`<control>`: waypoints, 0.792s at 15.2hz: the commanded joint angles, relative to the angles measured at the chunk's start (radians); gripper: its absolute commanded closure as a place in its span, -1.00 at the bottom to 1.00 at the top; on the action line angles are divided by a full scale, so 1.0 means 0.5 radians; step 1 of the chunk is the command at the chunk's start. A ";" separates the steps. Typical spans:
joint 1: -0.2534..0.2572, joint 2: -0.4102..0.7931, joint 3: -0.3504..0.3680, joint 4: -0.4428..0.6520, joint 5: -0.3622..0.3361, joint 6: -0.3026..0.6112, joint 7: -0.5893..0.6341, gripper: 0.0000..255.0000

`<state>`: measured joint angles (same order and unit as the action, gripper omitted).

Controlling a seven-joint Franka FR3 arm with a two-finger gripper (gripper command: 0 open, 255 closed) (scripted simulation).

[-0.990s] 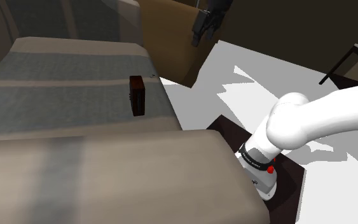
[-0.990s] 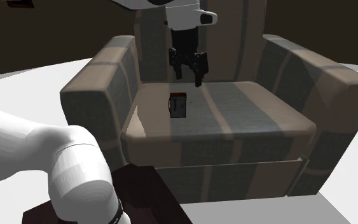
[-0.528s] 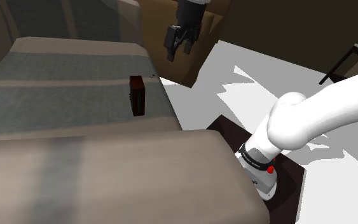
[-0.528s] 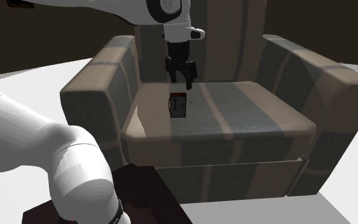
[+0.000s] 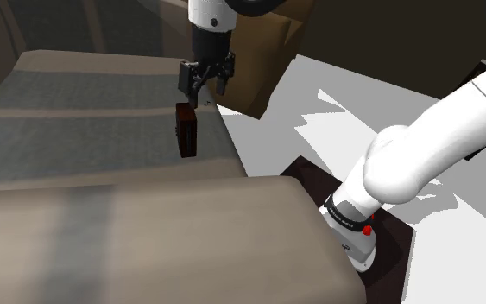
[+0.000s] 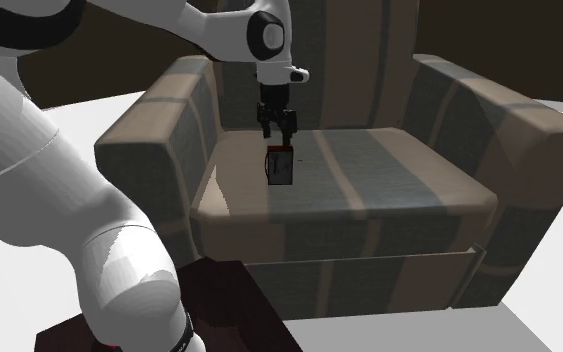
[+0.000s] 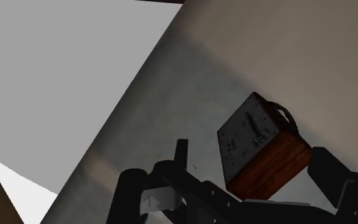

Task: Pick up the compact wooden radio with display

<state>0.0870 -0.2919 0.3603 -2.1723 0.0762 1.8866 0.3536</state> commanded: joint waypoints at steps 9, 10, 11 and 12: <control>0.035 0.300 0.134 0.009 -0.064 0.211 0.218 -1.00; 0.035 0.309 0.136 -0.009 -0.067 0.239 0.221 -1.00; 0.035 0.315 0.137 -0.020 -0.069 0.254 0.223 -1.00; 0.035 0.315 0.137 -0.020 -0.069 0.254 0.223 -1.00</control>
<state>0.1046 -0.1374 0.4283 -2.1809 0.0429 2.0093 0.4640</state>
